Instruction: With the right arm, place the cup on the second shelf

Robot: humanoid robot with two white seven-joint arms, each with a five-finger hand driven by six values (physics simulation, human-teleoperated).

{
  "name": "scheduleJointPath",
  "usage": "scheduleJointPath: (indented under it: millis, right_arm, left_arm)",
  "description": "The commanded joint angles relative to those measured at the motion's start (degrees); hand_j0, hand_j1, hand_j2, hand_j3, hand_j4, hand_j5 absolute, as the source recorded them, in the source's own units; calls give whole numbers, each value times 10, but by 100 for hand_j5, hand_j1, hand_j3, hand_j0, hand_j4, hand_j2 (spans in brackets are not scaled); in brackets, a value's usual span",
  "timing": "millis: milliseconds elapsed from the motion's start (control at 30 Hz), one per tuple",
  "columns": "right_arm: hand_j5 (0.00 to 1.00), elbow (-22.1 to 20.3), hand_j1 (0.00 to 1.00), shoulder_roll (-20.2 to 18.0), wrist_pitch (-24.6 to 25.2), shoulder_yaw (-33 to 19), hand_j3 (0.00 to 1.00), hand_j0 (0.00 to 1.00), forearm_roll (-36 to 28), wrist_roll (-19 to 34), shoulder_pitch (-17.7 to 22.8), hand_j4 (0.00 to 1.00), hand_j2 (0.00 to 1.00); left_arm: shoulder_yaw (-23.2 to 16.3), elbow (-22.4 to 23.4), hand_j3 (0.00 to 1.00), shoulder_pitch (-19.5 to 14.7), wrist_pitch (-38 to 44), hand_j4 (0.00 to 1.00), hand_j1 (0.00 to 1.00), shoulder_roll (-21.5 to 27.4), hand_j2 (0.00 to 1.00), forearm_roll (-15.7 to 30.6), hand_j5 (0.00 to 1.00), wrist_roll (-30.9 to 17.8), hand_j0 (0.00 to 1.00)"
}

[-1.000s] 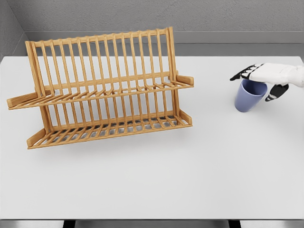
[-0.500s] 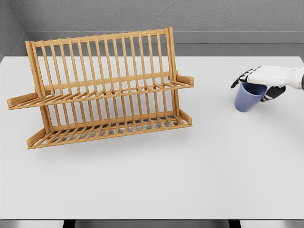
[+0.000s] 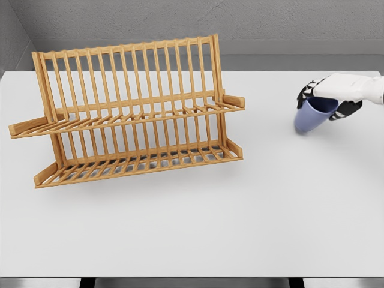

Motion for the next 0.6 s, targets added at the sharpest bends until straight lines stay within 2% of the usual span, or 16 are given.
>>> scheduleJointPath:
  millis: [0,300,467,567]
  right_arm:
    - [64,-1,64,-1,2,-2,64,64,-3,0,0,64,64]
    - [64,-2,64,0,2,-2,64,64,-2,-1,-25,64,64]
    - [64,-4,64,1,2,-25,64,64,-3,0,-26,64,64]
    - [64,-30,64,-1,2,-44,64,64,-3,0,-25,64,64]
  left_arm:
    - [0,0,100,0,0,100,100,0,100,0,100,0,100]
    - [0,0,100,0,0,100,100,0,100,0,100,0,100]
    - [0,0,100,0,0,100,100,0,100,0,100,0,100]
    - [0,0,100,0,0,100,100,0,100,0,100,0,100]
